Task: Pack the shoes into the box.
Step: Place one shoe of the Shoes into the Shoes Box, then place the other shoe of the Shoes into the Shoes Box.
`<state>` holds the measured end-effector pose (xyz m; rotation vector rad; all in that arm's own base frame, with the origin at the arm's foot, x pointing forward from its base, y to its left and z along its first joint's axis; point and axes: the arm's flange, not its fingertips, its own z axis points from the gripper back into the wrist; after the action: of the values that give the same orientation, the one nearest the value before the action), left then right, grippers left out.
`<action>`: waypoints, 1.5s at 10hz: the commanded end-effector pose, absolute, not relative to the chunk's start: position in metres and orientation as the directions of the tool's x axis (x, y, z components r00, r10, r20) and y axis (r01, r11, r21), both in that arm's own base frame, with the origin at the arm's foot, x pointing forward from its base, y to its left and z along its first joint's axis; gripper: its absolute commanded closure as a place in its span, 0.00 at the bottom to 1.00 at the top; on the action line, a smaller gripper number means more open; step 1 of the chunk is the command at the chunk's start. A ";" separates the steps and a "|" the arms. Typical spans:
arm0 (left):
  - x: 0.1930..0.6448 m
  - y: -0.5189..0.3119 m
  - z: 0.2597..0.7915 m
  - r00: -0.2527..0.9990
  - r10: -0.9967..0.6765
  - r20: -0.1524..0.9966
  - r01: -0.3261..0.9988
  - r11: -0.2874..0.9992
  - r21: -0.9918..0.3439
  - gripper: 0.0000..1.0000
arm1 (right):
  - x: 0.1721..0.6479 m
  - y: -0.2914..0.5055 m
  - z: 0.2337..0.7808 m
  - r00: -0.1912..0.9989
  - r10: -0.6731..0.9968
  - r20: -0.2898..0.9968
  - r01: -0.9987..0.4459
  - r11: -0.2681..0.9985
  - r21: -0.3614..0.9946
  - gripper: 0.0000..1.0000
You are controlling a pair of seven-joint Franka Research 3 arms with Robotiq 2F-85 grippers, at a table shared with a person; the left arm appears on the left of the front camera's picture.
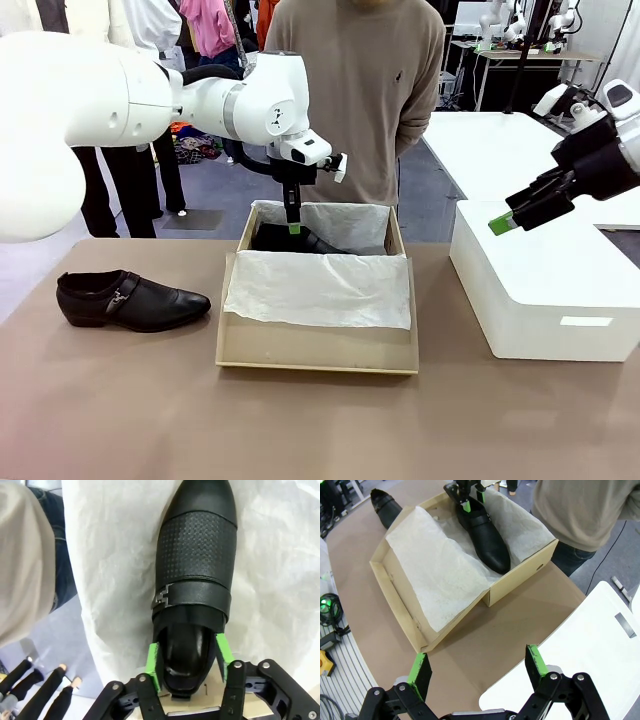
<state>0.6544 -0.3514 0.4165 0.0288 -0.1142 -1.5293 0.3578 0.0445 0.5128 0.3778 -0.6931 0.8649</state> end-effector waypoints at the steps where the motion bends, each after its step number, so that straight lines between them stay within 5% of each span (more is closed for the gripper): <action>1: 0.646 -0.342 0.434 0.058 -0.998 0.037 0.994 0.061 0.093 0.00 | 0.361 0.042 0.512 0.427 0.563 0.708 -0.812 0.584 0.025 0.00; 8: 0.597 -0.250 0.498 0.089 -0.996 0.005 0.988 0.089 0.129 0.00 | 0.361 0.042 0.512 0.427 0.563 0.708 -0.812 0.584 0.025 0.00; 15: 0.616 -0.266 0.506 0.082 -0.997 -0.009 0.989 0.080 0.123 0.00 | 0.361 0.042 0.512 0.427 0.563 0.708 -0.812 0.584 0.025 0.00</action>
<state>0.6137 -0.2700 0.5042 0.0985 -0.0930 -1.4935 0.3578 0.0447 0.5128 0.3773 -0.6927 0.8652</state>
